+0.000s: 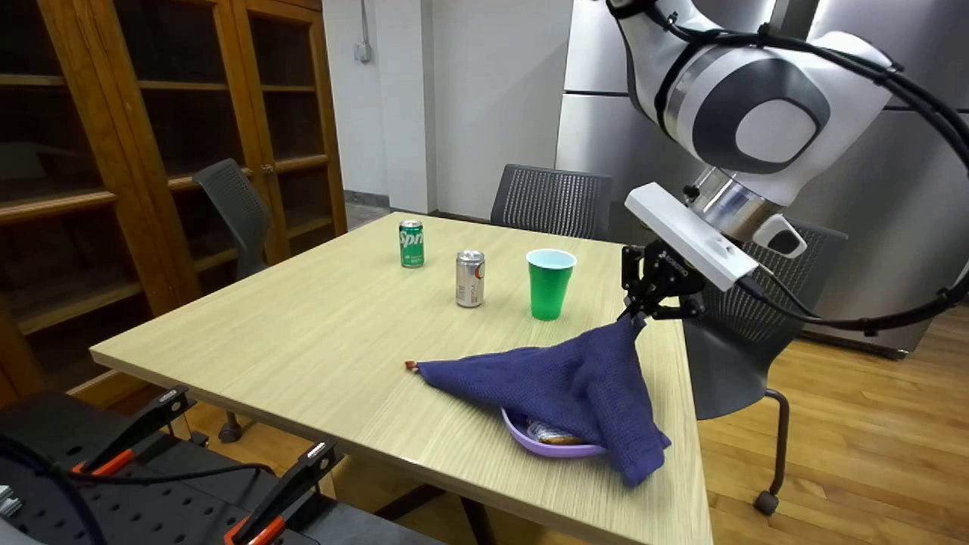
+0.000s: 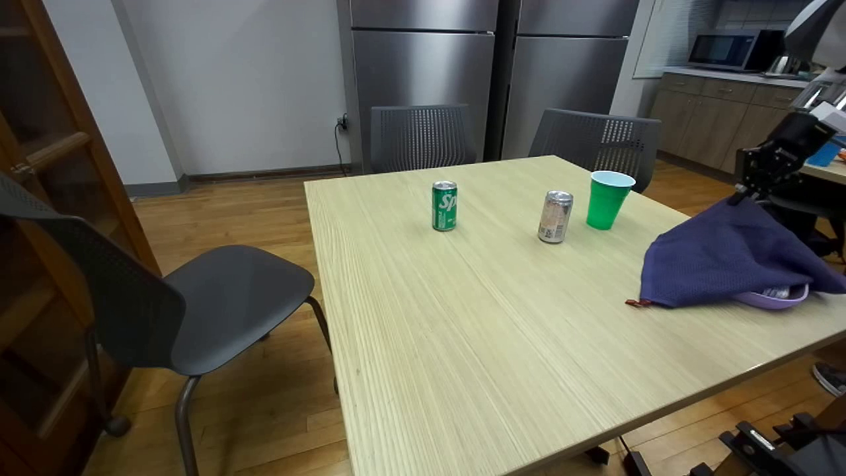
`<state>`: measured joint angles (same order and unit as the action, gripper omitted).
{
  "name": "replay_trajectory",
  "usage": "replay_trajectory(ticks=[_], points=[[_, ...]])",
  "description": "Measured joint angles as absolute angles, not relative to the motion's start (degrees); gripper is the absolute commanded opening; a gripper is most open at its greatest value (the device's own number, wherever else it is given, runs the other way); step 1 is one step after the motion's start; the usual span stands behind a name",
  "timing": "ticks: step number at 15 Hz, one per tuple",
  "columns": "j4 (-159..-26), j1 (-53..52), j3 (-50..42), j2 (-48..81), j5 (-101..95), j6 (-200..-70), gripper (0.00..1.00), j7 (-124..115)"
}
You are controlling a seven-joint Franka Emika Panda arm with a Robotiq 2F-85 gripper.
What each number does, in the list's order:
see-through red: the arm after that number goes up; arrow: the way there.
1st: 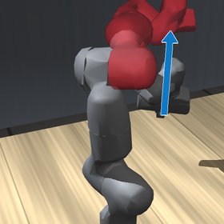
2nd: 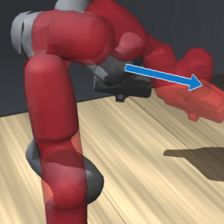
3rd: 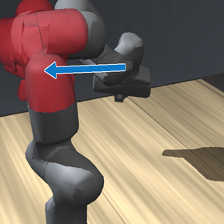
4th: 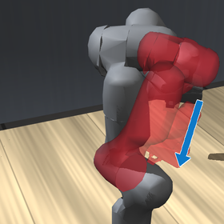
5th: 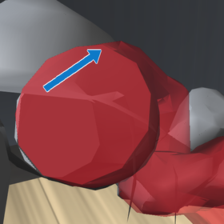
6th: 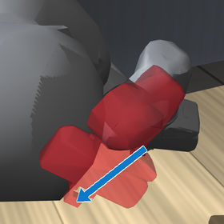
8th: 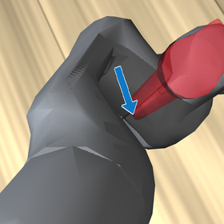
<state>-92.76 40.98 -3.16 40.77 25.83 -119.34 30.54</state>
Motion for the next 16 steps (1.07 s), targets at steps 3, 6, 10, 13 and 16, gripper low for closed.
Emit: replay_trajectory(ticks=[3,6,10,13,16], points=[[-92.76,39.55,-3.14,40.49,25.83,-120.12,0.01,30.33],[-92.76,38.1,-3.13,40.49,25.83,-121.15,0.01,29.85],[-92.76,37.2,-3.14,40.5,25.83,-121.41,0.01,29.33],[-92.77,37.22,-3.58,40.54,25.83,-121.45,0.01,29.0],[-92.79,37.22,-3.99,40.68,25.83,-121.48,0.27,28.34]])
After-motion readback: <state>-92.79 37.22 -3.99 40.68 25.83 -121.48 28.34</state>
